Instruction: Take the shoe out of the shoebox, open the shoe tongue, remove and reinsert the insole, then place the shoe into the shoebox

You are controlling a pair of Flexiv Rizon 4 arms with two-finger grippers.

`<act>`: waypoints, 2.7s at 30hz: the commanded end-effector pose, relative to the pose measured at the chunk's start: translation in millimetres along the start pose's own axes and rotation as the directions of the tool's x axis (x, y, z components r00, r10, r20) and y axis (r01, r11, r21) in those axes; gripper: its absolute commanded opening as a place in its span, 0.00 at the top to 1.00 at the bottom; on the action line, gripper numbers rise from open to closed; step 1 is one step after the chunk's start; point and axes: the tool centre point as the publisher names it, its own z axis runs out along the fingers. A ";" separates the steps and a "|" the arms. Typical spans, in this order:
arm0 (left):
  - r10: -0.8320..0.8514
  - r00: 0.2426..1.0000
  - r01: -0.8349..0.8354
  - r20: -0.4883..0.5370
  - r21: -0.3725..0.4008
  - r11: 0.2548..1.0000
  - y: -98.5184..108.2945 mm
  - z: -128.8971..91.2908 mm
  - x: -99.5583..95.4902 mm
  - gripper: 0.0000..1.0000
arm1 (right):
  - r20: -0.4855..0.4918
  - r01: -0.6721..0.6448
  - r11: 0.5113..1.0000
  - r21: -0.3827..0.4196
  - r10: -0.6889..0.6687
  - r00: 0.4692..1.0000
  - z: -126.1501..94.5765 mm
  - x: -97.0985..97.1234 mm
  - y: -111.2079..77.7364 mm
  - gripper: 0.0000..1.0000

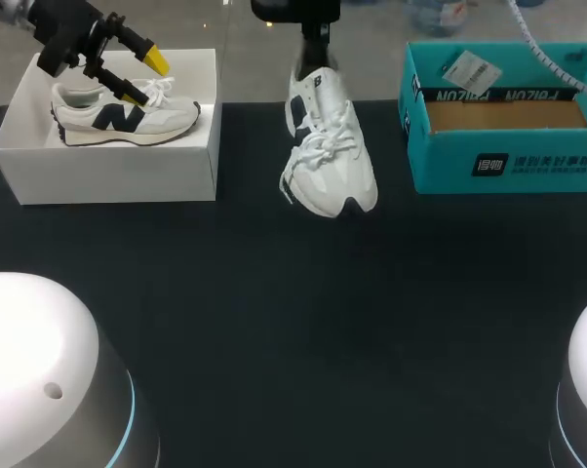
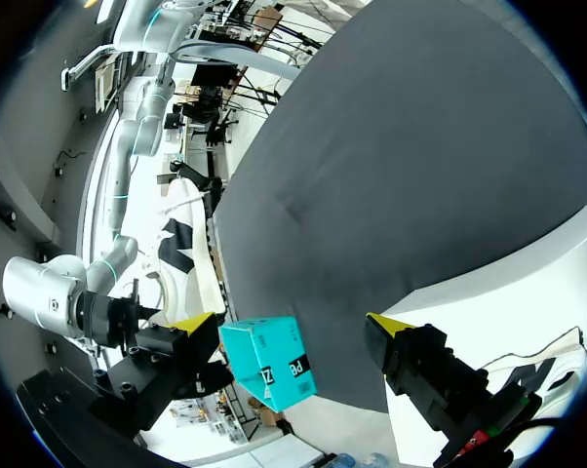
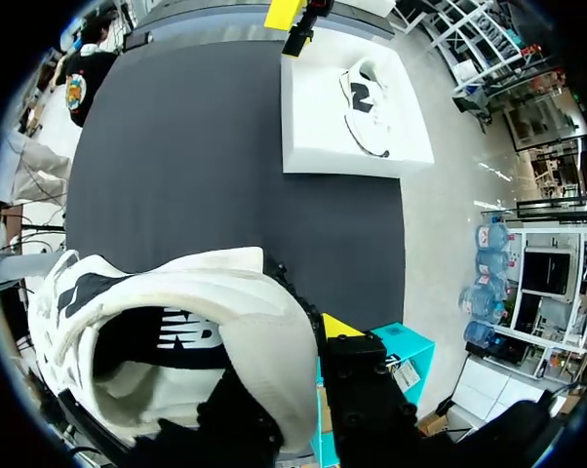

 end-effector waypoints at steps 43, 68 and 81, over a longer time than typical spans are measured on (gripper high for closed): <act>0.001 1.000 -0.001 -0.002 0.002 1.000 0.3 -0.5 0.4 0.00 | 0.005 0.078 0.997 -0.011 -0.078 0.997 -8.6 -20.9 -280.3 1.00; 0.001 1.000 -0.001 -0.002 0.002 1.000 0.3 -0.5 0.4 0.00 | -0.014 -0.017 0.999 0.035 0.018 1.000 -3.8 -23.3 -309.9 1.00; 0.001 1.000 -0.001 -0.002 0.002 1.000 0.3 -0.5 0.4 0.00 | 0.069 -0.119 0.989 0.090 0.113 0.991 9.0 -67.8 -387.6 1.00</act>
